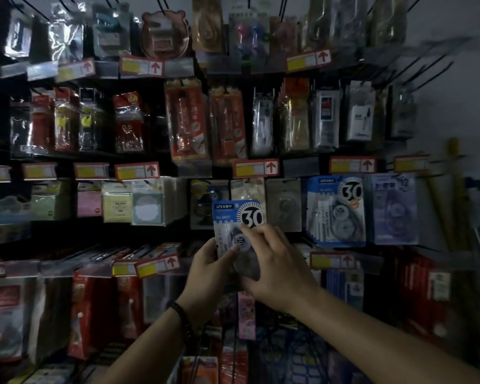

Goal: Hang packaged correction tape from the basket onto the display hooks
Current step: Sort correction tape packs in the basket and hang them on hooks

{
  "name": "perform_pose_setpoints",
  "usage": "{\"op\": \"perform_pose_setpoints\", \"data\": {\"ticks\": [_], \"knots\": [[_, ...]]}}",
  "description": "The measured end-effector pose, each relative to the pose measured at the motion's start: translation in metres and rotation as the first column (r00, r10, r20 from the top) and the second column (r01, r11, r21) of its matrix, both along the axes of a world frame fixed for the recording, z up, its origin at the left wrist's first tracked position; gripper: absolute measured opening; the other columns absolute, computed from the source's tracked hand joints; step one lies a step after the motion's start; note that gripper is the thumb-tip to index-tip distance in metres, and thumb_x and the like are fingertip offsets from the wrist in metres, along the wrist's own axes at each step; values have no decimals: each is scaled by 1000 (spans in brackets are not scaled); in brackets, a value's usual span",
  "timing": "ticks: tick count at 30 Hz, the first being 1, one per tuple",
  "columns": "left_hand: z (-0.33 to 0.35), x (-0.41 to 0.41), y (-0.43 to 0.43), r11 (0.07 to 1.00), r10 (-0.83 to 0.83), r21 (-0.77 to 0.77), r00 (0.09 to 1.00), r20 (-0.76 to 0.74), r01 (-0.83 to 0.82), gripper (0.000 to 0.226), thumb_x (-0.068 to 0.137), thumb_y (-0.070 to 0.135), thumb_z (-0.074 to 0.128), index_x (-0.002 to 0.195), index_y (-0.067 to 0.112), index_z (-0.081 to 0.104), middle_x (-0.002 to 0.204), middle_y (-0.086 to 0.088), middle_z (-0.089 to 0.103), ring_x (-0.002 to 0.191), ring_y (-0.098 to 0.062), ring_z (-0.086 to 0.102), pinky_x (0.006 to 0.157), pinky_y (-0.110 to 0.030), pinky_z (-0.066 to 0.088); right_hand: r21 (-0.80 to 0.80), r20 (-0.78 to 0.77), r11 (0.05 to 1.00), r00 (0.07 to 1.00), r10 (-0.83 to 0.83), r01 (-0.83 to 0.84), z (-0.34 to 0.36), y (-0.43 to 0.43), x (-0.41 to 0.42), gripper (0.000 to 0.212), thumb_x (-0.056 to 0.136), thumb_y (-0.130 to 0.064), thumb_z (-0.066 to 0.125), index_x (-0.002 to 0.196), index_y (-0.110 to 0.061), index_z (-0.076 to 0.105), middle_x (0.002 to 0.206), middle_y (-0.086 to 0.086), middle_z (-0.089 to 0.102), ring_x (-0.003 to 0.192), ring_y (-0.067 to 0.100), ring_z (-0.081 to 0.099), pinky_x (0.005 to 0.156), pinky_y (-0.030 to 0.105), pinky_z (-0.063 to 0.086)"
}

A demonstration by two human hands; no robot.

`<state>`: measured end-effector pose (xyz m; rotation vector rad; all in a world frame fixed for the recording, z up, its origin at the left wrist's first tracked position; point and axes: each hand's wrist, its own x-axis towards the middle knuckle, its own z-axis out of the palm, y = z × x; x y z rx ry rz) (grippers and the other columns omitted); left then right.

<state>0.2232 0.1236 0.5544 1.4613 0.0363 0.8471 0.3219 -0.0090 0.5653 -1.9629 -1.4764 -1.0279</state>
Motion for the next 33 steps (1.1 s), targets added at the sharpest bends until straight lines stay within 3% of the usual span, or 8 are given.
{"op": "perform_pose_setpoints", "data": {"ticks": [5,8,11,13,16,19,26,33], "knots": [[2,23,-36,996,-37,78,999,-38,40,30,102,5,64,131,14,68,117,-11,80,109,-31,77,95,-54,61,29,-78,998,995,-58,60,-7,-37,22,93,89,-54,68,164,-32,18,145,-9,34,137,16,38,100,36,53],[6,39,-49,967,51,254,990,-128,-17,34,100,16,73,132,22,64,109,0,80,98,-28,78,88,-55,65,111,-134,982,981,-138,154,-3,-64,45,87,92,-51,66,164,-33,21,150,-10,32,141,17,37,99,36,54],[10,44,-58,745,278,658,948,-158,-109,40,98,28,74,134,25,59,118,11,75,99,-9,73,77,-11,57,172,-209,959,960,-187,225,1,-90,73,85,93,-46,68,163,-35,21,152,-9,32,139,18,42,96,34,55],[15,45,-61,551,382,822,919,-97,-142,39,99,30,71,135,25,59,122,10,72,105,-7,70,73,-3,48,180,-213,946,950,-229,268,1,-104,90,86,93,-44,68,163,-36,20,152,-7,31,140,19,40,97,34,55],[22,50,-60,396,435,907,899,-46,-145,36,99,34,68,133,27,61,127,8,69,114,-14,67,89,-24,56,158,-173,934,940,-294,321,4,-115,110,86,94,-41,68,164,-35,19,155,-5,27,144,23,38,94,37,58],[26,56,-61,333,470,934,882,-45,-130,38,97,36,67,134,30,60,128,8,67,112,-16,65,91,-34,57,144,-172,917,922,-347,372,12,-115,123,86,95,-41,66,164,-34,16,157,-1,25,145,25,36,96,40,57],[23,70,-61,297,467,949,883,-50,-103,33,98,40,65,130,34,61,129,11,66,116,-14,65,94,-34,57,127,-150,887,893,-425,444,30,-113,139,86,98,-36,65,164,-32,12,163,8,19,145,32,32,101,44,55],[18,78,-56,294,464,952,884,-67,-82,33,99,43,64,131,34,61,130,10,66,117,-16,64,94,-36,58,34,-89,881,879,-468,472,37,-111,141,85,93,-39,67,163,-33,20,155,5,30,140,30,35,97,45,55]]}}
